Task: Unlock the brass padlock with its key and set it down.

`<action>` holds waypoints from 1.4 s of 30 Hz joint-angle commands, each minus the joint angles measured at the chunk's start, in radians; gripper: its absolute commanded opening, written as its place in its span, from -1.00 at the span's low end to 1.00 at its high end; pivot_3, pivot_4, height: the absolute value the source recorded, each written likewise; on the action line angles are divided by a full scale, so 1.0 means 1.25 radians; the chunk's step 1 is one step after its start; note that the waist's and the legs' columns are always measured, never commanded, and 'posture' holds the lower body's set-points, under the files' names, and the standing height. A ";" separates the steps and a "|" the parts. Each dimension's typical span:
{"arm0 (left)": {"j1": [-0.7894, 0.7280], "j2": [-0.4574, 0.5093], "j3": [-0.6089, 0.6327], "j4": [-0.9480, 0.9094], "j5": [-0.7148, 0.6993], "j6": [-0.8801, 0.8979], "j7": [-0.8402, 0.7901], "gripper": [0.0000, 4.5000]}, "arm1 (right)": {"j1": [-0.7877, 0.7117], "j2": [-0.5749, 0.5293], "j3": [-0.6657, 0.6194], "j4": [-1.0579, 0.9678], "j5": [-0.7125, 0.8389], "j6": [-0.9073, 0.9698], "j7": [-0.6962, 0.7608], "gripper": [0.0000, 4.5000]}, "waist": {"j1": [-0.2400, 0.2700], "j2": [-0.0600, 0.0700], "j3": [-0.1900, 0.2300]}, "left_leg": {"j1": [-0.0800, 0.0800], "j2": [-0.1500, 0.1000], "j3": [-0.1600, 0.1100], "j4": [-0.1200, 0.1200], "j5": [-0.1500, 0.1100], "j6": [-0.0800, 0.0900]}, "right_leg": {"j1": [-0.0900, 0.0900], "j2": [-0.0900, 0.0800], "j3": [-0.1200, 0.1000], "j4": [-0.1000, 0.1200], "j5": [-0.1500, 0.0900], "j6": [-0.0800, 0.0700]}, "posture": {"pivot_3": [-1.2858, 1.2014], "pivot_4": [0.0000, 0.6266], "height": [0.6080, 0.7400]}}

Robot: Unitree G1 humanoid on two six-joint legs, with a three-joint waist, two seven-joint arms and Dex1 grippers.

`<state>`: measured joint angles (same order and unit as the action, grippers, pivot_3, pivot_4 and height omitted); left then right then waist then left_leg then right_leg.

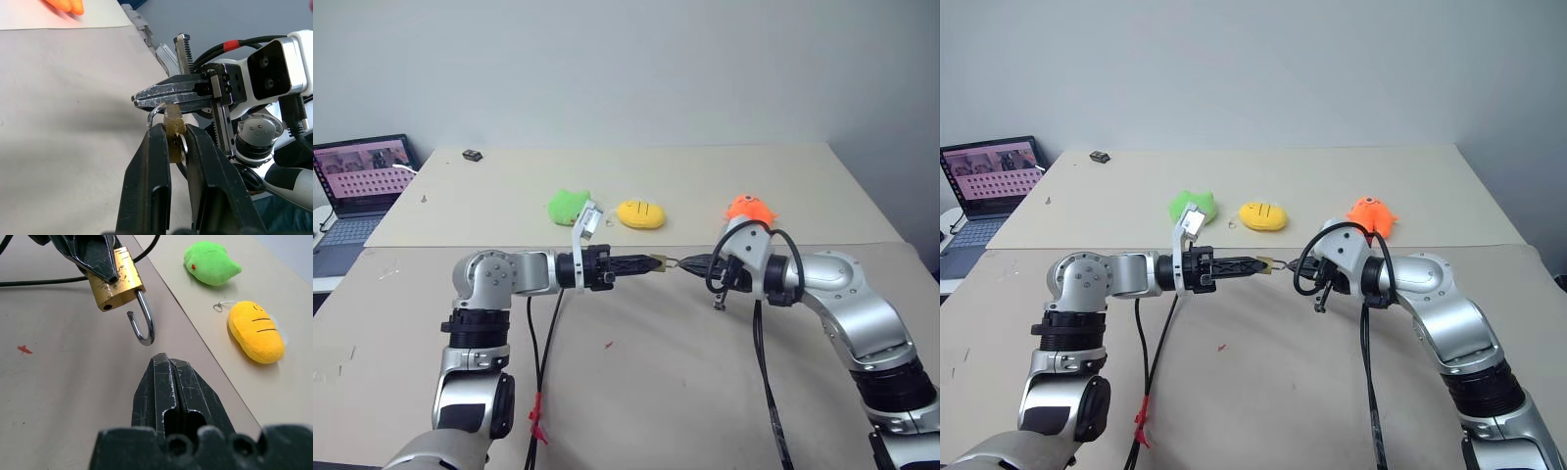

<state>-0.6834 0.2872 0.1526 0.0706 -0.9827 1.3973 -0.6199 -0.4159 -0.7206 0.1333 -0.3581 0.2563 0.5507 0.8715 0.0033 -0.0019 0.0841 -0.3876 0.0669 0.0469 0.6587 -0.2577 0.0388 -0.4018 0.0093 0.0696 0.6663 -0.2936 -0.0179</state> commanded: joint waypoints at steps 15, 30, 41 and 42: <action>-0.004 -0.014 0.010 -0.030 -0.018 -0.008 -0.004 -0.99 | 0.002 -0.036 -0.053 -0.106 0.144 0.115 0.048 -0.98 | 0.000 0.000 0.000 | 0.000 0.000 0.000 0.000 0.000 0.000 | 0.000 0.000 0.000 0.000 0.000 0.000 | 0.03 -0.52 -0.37; 0.010 -0.021 0.017 -0.049 -0.027 0.006 0.006 -0.99 | -0.061 0.031 -0.012 0.050 -0.075 -0.170 -0.096 -0.98 | -0.006 0.000 0.000 | 0.000 0.000 0.000 0.000 0.000 -0.001 | 0.000 0.001 0.000 -0.001 0.000 0.000 | 0.03 -0.52 -0.37; 0.014 -0.021 0.022 -0.053 -0.028 0.005 0.008 -0.99 | -0.082 0.021 -0.005 0.043 -0.111 -0.179 -0.062 -0.98 | 0.001 0.002 0.000 | -0.001 -0.001 -0.001 0.000 0.002 -0.004 | 0.000 0.000 0.001 0.005 0.000 0.000 | 0.03 -0.52 -0.37; 0.014 -0.020 0.022 -0.053 -0.027 0.004 0.007 -0.99 | -0.085 0.021 -0.007 0.037 -0.106 -0.167 -0.059 -0.98 | 0.001 0.002 0.000 | -0.001 0.000 -0.001 0.000 0.002 -0.004 | 0.000 0.000 0.001 0.005 0.000 0.000 | 0.03 -0.52 -0.37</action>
<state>-0.6553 0.2584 0.1715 0.0351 -0.9899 1.4050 -0.6012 -0.4932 -0.6946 0.1477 -0.2589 0.1030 0.3252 0.7926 0.0043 0.0001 0.0845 -0.3892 0.0663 0.0457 0.6588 -0.2549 0.0341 -0.4023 0.0094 0.0706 0.6726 -0.2936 -0.0178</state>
